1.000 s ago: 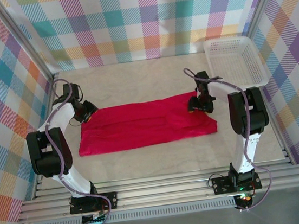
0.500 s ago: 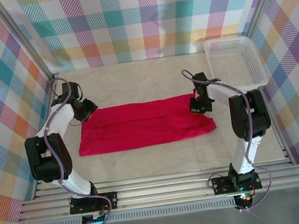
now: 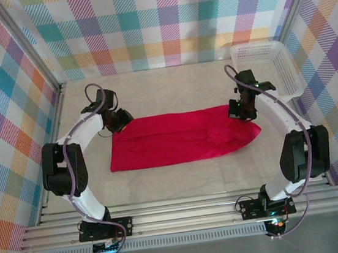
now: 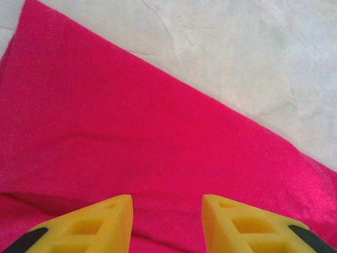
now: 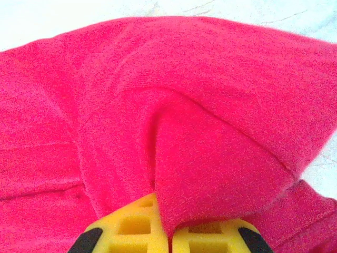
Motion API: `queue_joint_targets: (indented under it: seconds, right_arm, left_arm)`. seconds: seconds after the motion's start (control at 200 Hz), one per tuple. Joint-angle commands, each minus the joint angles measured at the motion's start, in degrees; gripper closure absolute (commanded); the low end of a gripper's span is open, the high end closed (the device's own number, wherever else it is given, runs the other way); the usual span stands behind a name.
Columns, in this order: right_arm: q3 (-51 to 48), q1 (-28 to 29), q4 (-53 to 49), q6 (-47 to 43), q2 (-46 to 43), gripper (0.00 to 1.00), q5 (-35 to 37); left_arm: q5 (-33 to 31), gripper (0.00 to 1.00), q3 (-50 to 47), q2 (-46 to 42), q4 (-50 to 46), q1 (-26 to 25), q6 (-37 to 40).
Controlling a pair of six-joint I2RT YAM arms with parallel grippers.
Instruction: Fold the inside-out t-shirt
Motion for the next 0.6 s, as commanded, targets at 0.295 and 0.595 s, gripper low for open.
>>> queue_joint_targets:
  seconds: [0.295, 0.595]
  right_arm:
    - [13.4, 15.2, -4.7, 8.7, 1.8, 1.0, 1.4]
    - [29.6, 29.3, -6.4, 13.2, 12.2, 1.0, 3.4]
  left_arm:
    - [10.0, 0.61, -2.7, -1.2, 1.9, 9.7, -0.9]
    - [11.1, 0.62, -4.3, -2.9, 1.2, 13.3, -1.4]
